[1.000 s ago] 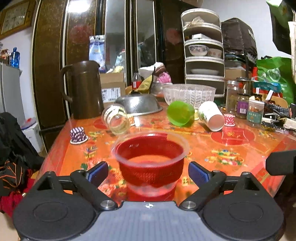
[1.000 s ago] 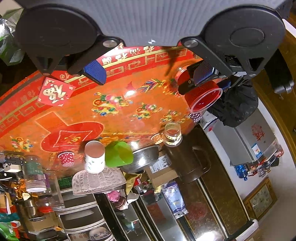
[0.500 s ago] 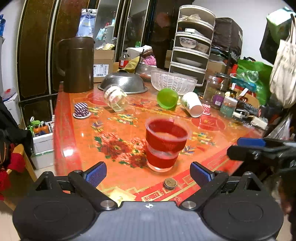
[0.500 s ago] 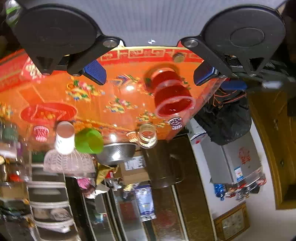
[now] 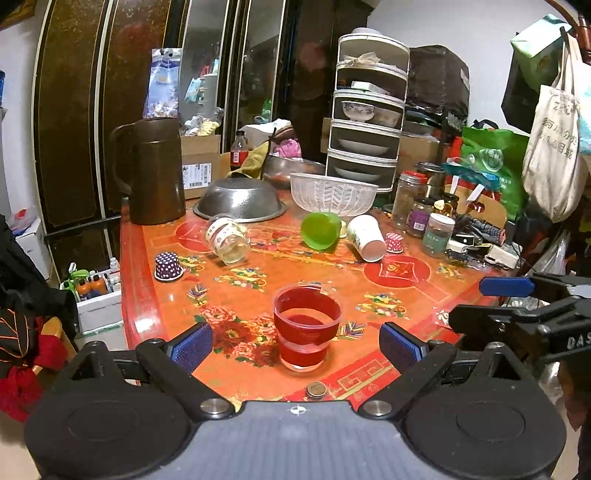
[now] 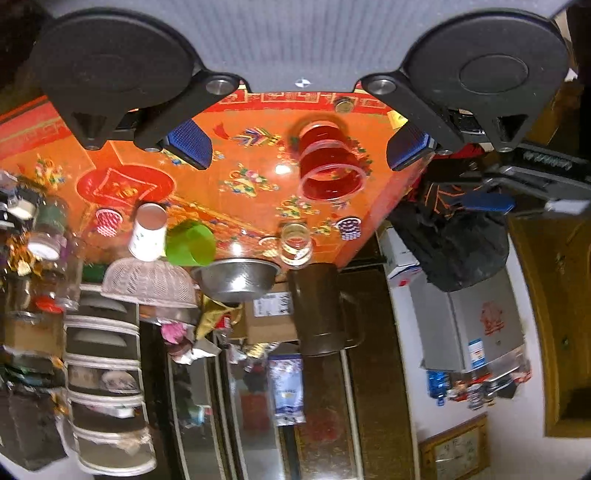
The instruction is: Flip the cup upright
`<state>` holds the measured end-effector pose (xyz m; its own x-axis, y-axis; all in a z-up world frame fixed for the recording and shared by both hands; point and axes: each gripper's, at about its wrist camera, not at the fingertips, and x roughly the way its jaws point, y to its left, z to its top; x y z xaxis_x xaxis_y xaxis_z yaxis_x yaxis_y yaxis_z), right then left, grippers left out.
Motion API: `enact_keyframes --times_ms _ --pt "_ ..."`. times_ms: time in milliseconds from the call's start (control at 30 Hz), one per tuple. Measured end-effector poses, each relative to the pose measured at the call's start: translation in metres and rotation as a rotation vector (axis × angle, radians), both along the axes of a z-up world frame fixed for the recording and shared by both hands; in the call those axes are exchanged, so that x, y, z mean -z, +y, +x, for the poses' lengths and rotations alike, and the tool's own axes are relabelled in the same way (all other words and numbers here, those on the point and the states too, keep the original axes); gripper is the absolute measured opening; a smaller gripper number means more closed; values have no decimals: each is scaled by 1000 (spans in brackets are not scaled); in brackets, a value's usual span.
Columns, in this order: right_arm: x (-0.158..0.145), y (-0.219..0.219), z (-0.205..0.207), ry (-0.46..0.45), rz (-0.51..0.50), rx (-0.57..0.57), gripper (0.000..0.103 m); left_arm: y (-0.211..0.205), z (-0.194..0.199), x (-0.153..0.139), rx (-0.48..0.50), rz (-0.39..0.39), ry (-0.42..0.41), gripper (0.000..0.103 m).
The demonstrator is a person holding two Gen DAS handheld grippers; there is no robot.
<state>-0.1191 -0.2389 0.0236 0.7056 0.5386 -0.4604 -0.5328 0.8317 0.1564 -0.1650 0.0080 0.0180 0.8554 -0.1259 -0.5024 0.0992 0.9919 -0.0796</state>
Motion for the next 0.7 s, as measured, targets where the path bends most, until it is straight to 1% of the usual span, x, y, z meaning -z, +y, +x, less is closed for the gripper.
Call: enact_keyframes --times_ms 100,233,500,700 --pt "6 0 3 17 18 -1 102 1 -4 1 -3 -4 0 98" --pt "12 5 2 32 7 -24 102 4 -5 1 -13 -12 0 98" --pt "12 6 -3 13 -2 -45 102 3 -4 1 -10 -14 9 98" --pt "12 6 -2 15 1 -46 102 4 -4 1 -17 -22 10 98"
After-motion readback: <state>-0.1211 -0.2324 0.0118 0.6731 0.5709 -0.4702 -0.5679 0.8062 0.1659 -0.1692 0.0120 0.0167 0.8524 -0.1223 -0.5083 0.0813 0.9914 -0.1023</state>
